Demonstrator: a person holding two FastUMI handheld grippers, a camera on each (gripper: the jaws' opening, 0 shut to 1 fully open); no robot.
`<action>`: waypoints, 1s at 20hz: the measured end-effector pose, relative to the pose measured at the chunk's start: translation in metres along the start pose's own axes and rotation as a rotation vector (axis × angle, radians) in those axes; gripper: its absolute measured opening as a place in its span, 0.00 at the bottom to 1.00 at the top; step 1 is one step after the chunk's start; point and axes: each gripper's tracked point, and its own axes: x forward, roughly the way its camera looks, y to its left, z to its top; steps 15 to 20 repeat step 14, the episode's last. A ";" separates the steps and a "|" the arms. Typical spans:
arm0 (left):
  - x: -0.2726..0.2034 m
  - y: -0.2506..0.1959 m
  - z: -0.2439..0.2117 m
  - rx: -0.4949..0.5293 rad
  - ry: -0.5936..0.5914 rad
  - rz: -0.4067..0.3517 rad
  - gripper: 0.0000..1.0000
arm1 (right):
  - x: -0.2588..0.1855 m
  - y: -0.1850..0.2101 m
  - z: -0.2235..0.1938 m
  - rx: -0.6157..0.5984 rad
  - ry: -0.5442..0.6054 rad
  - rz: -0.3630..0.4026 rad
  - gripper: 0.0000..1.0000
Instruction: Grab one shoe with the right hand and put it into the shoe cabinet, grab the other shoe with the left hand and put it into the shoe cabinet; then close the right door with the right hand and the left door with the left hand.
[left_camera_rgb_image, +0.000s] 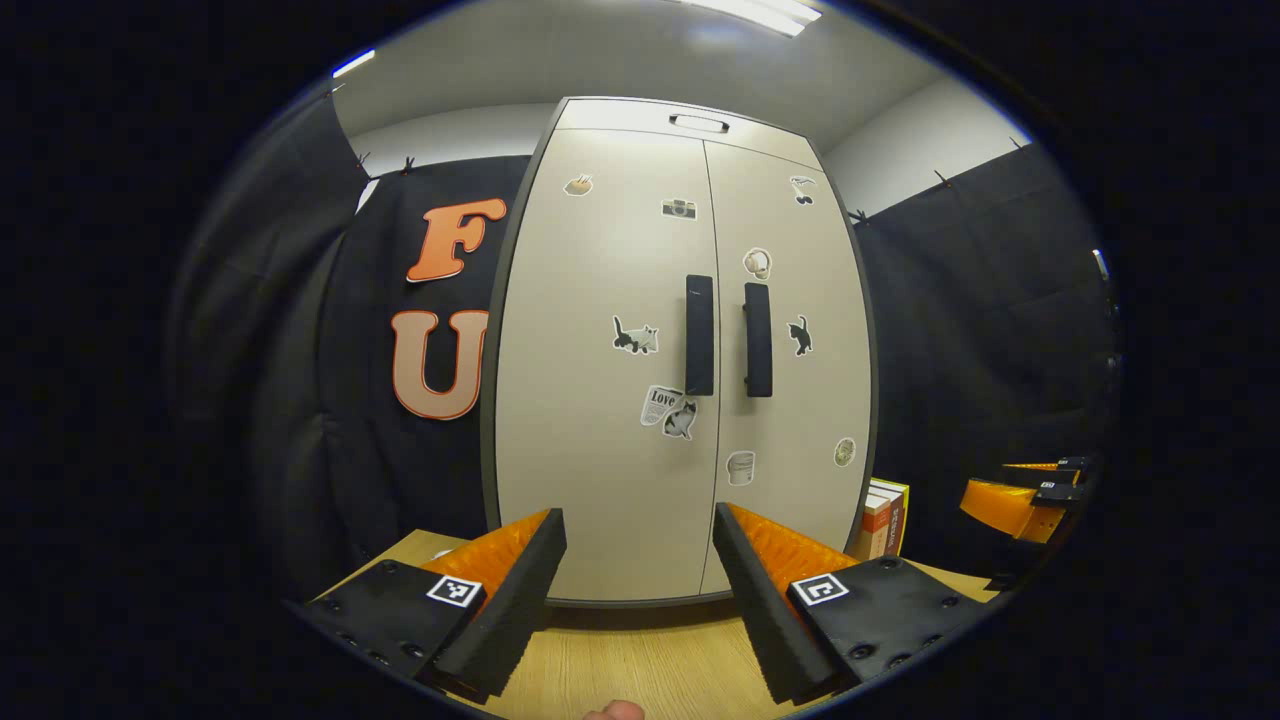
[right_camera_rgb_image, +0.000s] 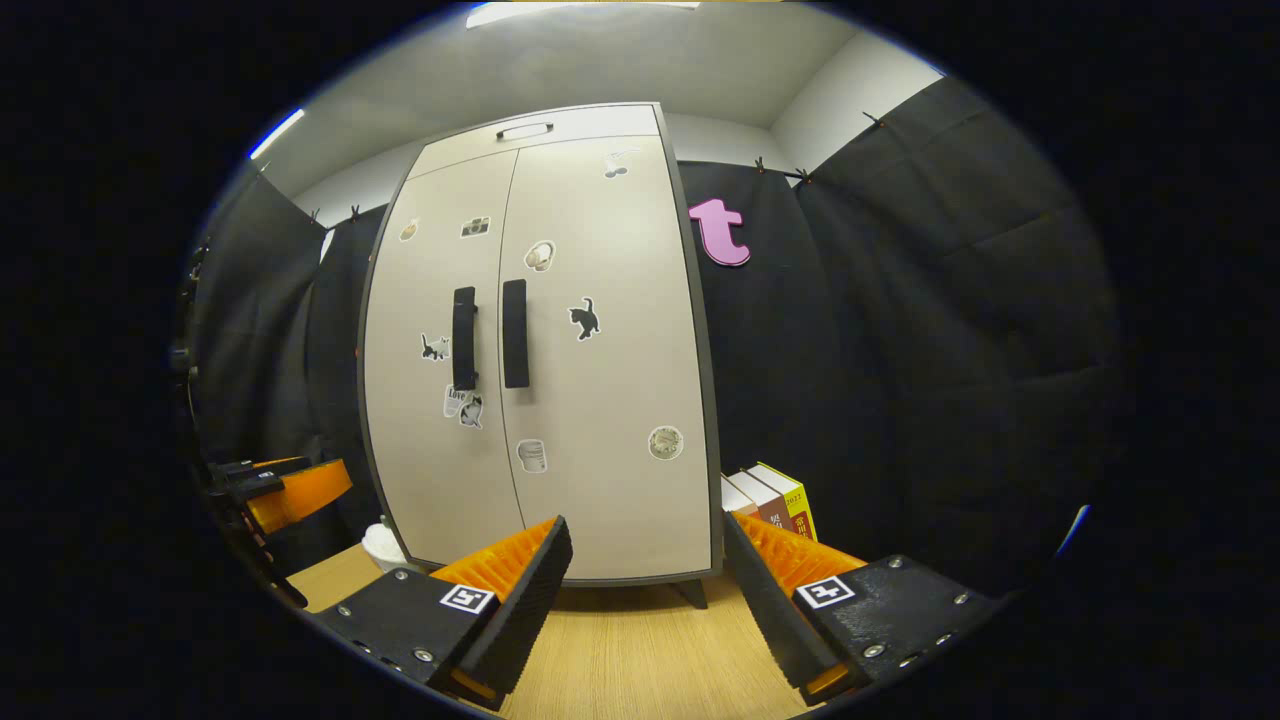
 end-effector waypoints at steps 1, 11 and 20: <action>-0.003 -0.001 -0.001 -0.001 -0.001 -0.001 0.97 | 0.001 0.001 -0.001 0.004 0.003 0.000 0.94; -0.010 -0.004 -0.011 -0.034 0.005 0.022 0.96 | 0.002 0.006 0.000 0.023 -0.010 0.021 0.98; -0.008 -0.006 -0.010 -0.023 -0.002 0.022 0.97 | 0.001 0.004 0.002 0.025 -0.013 0.020 0.94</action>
